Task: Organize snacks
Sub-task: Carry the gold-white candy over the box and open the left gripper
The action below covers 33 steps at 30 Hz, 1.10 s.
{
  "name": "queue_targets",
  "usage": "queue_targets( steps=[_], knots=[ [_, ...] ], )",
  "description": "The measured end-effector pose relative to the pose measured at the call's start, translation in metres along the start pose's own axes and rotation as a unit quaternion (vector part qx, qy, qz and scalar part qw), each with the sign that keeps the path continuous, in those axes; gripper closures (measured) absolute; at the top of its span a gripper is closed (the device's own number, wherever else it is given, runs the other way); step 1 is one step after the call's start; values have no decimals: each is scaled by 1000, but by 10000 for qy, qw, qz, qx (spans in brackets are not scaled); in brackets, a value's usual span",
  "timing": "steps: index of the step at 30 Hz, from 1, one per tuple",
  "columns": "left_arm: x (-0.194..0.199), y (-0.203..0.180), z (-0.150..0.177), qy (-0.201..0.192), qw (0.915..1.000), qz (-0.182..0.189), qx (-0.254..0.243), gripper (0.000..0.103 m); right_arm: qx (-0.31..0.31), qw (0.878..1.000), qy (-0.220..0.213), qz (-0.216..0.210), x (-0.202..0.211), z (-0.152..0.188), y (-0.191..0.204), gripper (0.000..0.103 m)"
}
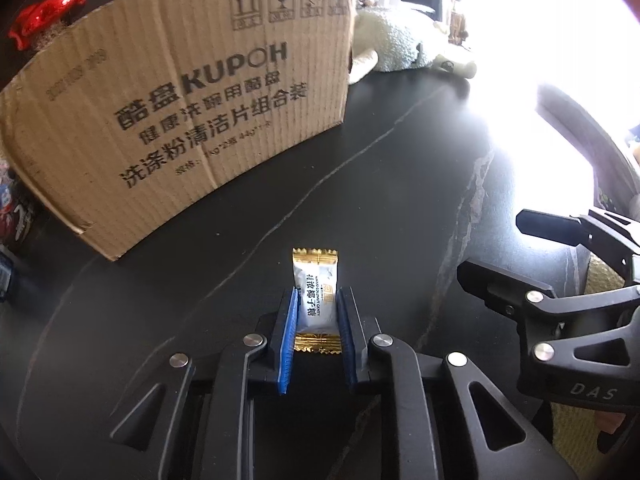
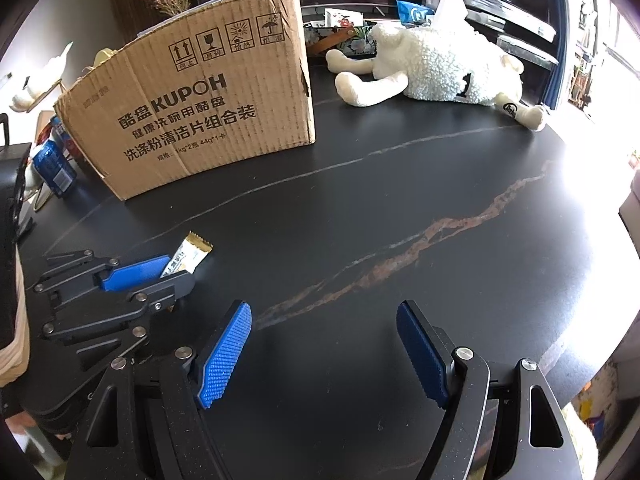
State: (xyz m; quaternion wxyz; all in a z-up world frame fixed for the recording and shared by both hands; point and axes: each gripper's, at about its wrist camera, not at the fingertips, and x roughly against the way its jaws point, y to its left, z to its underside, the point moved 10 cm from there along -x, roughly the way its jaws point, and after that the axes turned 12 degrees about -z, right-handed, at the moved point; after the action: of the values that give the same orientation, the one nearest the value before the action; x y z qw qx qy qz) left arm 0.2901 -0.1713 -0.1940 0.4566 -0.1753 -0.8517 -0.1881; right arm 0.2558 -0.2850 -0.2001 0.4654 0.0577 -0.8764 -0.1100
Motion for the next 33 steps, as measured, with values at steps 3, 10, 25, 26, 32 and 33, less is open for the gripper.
queue_targets(
  steps=[3,10,25,26,32,33],
  knots=[
    [9,5,1,-2,9999,-24,154,82,3,10000,-8,-7,0,-1,1,27],
    [36,16,1,-194,9991,-61,363,83,114,9998,-137,-52,13,-8,10,27],
    [92,50,-24,-712,9934,-239,865,83,578,9962,-625,-166,53,-50,44,27],
    [96,52,-26,-757,9929,-254,881,83,617,9958,-655,-173,56,-54,46,27],
    [119,63,-44,-1054,9895,-321,932,83,777,9932,-821,-289,71,-76,59,27],
    [123,65,-47,-1102,9889,-342,933,83,776,9929,-846,-316,74,-79,61,27]
  ],
)
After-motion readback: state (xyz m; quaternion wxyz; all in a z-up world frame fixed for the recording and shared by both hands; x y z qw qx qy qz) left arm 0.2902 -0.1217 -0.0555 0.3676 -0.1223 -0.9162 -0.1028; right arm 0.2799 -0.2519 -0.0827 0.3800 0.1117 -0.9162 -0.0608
